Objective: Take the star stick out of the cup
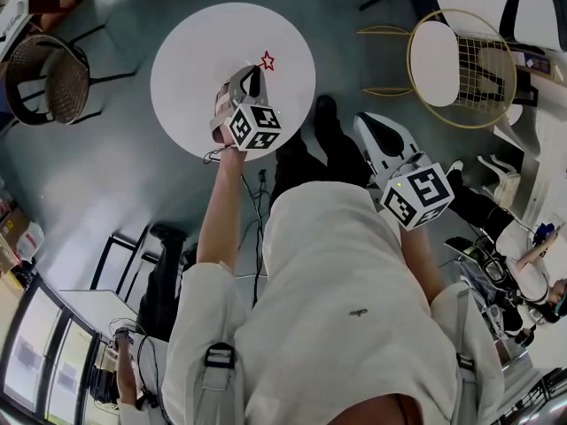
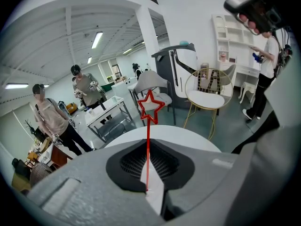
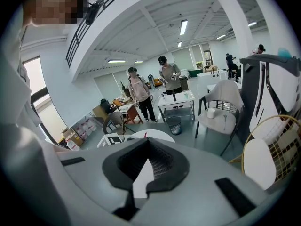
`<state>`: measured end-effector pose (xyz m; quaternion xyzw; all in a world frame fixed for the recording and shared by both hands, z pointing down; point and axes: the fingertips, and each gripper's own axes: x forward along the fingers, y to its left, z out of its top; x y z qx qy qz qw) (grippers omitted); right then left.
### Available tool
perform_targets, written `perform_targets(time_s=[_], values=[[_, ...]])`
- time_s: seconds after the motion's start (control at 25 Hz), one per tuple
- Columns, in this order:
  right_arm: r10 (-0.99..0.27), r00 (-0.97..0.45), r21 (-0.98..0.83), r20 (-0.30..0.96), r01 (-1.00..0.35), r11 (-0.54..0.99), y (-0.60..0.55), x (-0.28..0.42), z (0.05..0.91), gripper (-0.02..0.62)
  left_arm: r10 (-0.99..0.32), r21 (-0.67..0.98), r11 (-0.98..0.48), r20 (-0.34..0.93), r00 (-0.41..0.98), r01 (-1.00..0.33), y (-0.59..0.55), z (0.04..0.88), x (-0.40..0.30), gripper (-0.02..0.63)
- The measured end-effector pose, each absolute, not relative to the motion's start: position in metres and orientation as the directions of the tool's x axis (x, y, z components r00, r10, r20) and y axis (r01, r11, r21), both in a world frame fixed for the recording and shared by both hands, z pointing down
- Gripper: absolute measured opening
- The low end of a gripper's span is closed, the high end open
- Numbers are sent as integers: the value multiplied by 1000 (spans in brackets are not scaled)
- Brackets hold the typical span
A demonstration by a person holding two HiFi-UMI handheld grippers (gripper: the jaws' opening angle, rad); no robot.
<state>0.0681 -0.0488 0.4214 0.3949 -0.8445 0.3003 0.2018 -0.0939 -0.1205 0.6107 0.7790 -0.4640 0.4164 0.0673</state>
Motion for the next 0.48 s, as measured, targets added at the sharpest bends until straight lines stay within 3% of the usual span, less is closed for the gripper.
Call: perform_targets(time_s=[0.48], values=[[-545, -620, -346, 564, -777, 526, -49, 65, 416, 6, -704, -289, -540, 670, 235, -791, -122, 593, -95, 25]])
